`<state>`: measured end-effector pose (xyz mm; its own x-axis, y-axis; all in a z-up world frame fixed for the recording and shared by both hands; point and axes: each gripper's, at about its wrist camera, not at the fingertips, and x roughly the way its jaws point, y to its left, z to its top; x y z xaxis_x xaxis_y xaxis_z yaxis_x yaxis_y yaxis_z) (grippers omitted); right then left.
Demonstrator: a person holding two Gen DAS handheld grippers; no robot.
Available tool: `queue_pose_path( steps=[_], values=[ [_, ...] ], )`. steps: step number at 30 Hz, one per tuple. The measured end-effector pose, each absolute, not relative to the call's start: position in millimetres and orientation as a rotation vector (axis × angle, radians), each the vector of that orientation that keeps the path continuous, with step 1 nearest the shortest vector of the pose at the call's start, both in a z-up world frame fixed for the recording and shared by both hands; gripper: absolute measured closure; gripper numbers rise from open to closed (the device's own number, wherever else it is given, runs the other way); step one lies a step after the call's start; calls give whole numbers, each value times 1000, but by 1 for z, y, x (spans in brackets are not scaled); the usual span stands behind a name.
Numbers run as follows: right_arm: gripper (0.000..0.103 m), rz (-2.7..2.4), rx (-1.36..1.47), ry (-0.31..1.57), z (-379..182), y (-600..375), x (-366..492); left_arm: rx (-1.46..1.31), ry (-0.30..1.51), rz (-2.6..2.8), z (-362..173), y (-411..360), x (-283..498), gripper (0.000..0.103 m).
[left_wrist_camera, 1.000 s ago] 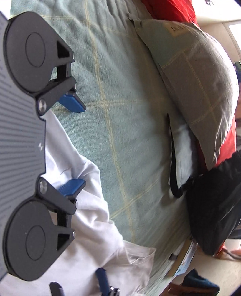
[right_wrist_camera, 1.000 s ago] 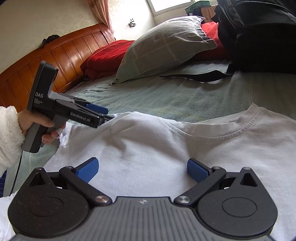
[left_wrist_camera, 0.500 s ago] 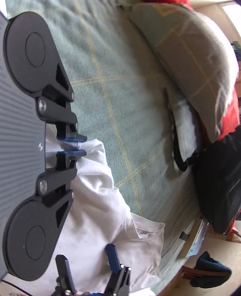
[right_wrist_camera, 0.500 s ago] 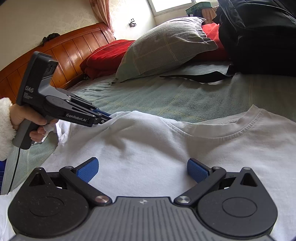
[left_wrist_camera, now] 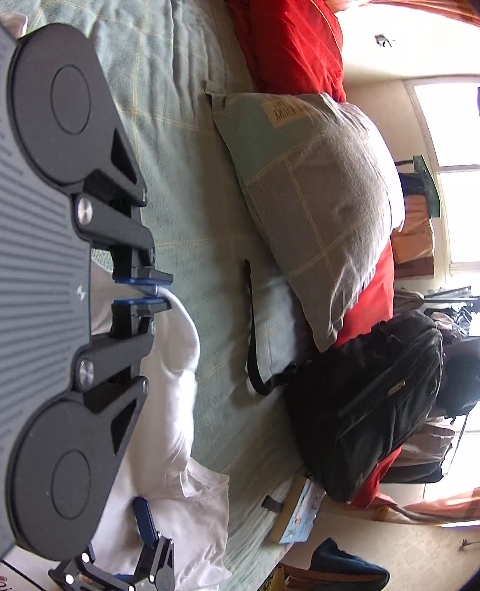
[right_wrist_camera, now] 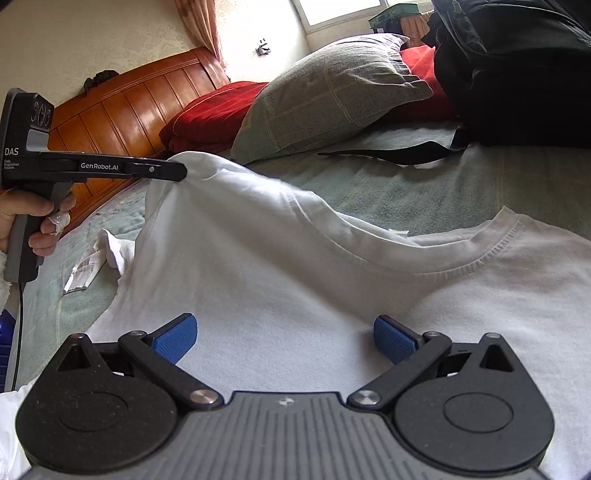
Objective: Fold clothes
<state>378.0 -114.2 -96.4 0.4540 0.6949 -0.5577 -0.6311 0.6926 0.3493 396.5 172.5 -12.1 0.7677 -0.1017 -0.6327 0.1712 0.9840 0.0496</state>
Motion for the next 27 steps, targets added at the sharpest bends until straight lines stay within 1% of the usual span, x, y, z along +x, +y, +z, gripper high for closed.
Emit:
queue_pose_path(
  steps=[3, 5, 8, 12, 14, 19, 22, 24, 27],
  values=[
    [0, 820, 96, 734, -96, -114, 378, 110, 669, -143, -12, 172, 398, 97],
    [0, 819, 94, 734, -96, -114, 378, 116, 686, -113, -14, 172, 405, 91],
    [0, 819, 92, 734, -96, -114, 378, 121, 681, -18, -15, 180, 412, 91],
    [0, 818, 91, 733, -96, -114, 376, 59, 684, -12, -15, 191, 410, 91],
    [0, 817, 89, 733, -96, -114, 376, 58, 710, -48, -17, 187, 406, 87],
    [0, 813, 82, 732, -96, -113, 375, -15, 790, -199, -27, 176, 393, 68],
    [0, 813, 82, 732, -96, -113, 375, -89, 844, -221, -38, 178, 386, 67],
    [0, 813, 83, 732, -96, -113, 375, -128, 844, -176, -40, 188, 381, 68],
    [0, 812, 84, 733, -96, -112, 376, -105, 819, -96, -39, 202, 376, 69]
  ],
)
